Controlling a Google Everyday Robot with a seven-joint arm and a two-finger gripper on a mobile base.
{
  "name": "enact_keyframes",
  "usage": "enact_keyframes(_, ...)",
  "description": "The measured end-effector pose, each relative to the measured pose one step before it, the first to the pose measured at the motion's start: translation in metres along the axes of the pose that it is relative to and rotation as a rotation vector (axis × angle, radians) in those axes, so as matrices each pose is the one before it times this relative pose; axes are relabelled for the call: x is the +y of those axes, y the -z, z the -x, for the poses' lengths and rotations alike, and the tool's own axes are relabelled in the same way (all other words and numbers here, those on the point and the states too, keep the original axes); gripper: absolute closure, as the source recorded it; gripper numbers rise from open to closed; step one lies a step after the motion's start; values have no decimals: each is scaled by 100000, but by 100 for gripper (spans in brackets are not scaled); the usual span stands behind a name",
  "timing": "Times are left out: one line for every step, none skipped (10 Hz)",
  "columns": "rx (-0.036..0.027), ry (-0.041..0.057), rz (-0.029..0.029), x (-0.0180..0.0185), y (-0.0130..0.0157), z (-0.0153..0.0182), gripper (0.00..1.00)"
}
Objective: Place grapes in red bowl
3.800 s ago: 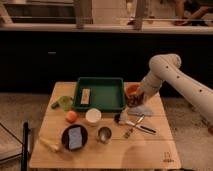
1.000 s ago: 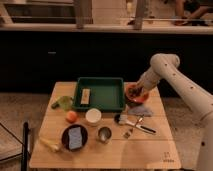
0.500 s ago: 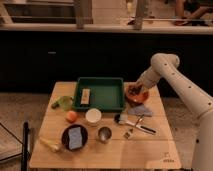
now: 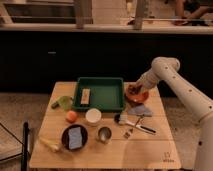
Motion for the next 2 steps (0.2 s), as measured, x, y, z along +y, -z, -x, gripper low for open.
enact_keyframes(1607, -1410, -1341, 92, 47, -283, 100)
enact_keyframes(1273, -1408, -748, 124, -106, -217, 100)
